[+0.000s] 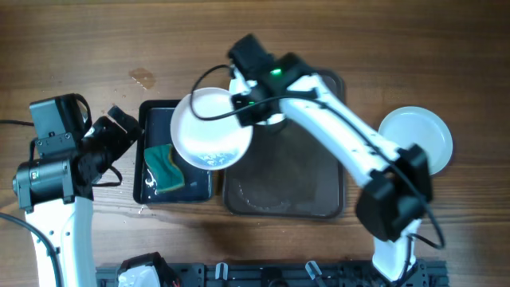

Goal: Clean dirty plates on tray and stack at the side
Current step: 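Lift the plate with the right gripper and tip it over the black tray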

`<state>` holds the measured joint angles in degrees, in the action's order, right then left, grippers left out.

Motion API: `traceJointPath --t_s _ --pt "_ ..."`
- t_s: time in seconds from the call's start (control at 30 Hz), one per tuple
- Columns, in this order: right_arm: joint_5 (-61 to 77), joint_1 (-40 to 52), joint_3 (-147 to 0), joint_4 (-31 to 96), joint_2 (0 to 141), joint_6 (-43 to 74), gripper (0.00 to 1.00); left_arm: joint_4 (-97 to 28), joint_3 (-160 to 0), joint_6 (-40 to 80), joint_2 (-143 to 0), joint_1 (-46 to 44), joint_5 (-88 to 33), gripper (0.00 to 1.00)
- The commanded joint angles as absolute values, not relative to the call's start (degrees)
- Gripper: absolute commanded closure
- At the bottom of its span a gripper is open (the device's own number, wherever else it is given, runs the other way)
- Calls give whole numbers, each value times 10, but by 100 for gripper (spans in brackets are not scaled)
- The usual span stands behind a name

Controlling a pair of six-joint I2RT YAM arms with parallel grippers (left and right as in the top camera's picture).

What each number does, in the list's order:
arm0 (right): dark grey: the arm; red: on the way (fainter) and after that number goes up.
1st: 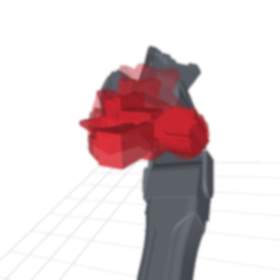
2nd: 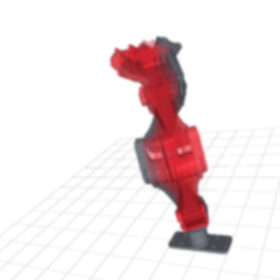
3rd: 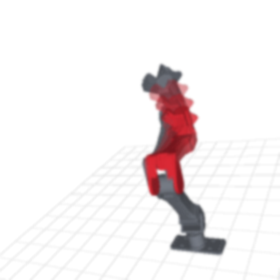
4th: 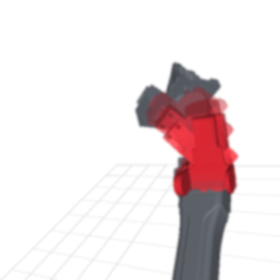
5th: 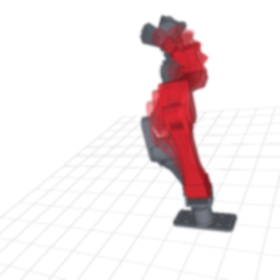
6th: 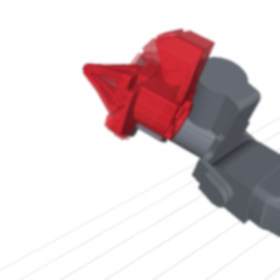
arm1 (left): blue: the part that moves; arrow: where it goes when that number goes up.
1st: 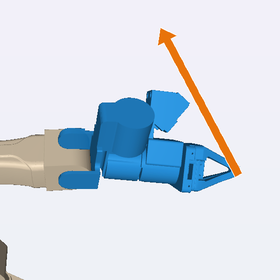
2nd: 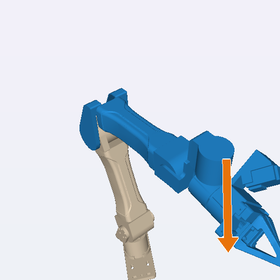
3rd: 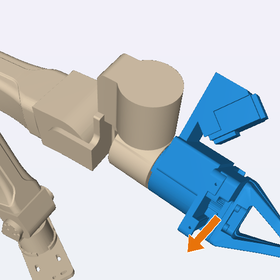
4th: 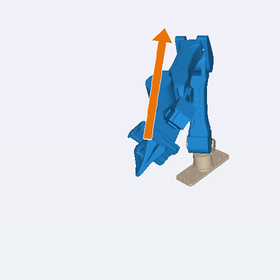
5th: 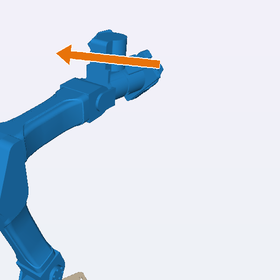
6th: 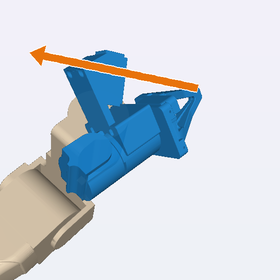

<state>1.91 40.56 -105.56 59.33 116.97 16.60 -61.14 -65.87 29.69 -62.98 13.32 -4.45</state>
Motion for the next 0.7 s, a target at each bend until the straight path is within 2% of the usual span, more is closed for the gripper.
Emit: traceJointPath --t_s 0.0,0.37,0.57,0.67 --pt "-193 462 -1083 555 1166 231 96 -612 -669 302 -627 137 -53 0" --pt "-599 644 -1083 532 1144 246 96 -612 -669 302 -627 137 -53 0" --pt "-731 711 -1083 533 1144 245 96 -612 -669 302 -627 137 -53 0" --pt "-755 722 -1083 533 1143 245 96 -612 -669 302 -627 137 -53 0"
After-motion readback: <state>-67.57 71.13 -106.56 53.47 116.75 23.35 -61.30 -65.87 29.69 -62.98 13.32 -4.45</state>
